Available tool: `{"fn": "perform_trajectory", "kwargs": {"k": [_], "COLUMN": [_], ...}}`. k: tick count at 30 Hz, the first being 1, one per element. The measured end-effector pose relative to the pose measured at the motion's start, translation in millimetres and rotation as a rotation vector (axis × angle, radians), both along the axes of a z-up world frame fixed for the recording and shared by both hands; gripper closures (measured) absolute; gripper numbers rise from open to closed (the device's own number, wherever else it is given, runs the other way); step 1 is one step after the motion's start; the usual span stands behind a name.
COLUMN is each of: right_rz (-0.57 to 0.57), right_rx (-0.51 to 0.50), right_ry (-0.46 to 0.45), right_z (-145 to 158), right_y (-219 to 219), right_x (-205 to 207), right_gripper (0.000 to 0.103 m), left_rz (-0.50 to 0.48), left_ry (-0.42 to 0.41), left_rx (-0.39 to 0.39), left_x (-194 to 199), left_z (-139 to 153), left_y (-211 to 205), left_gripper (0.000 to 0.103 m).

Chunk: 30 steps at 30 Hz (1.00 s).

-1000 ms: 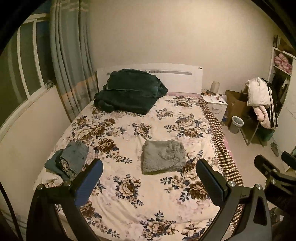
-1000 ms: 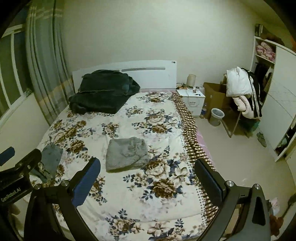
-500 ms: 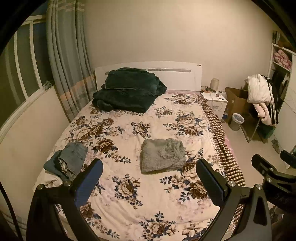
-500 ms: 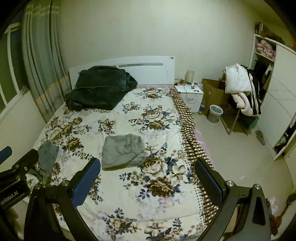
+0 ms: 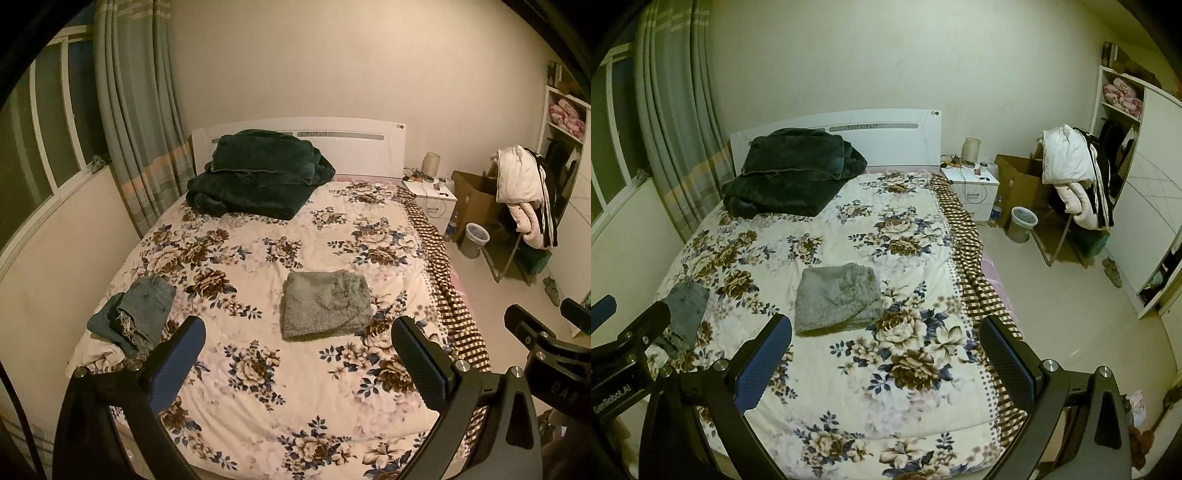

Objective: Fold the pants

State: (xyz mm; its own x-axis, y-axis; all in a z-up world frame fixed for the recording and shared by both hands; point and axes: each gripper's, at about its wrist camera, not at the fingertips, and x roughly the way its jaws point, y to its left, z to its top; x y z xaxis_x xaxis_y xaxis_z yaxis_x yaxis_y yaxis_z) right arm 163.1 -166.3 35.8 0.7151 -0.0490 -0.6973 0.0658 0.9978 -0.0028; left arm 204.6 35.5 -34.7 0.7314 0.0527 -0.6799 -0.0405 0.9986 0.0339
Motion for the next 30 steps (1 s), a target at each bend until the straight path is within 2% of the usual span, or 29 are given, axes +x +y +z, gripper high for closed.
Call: {"fn": "perform_trajectory", "kwargs": {"k": [30], "right_rz": [0.012], "right_rx": [0.015], "right_ry": [0.004], "right_z": [-13.2], "right_y": [1.2], "right_x": [-5.6], "right_gripper": [0.0], "left_rz": [0.033], "left_ry": [-0.007], "left_rx": [-0.021], "left_x": [-11.2], "left_z": [-1.4], "left_y": [4.5], "left_gripper": [0.0]}}
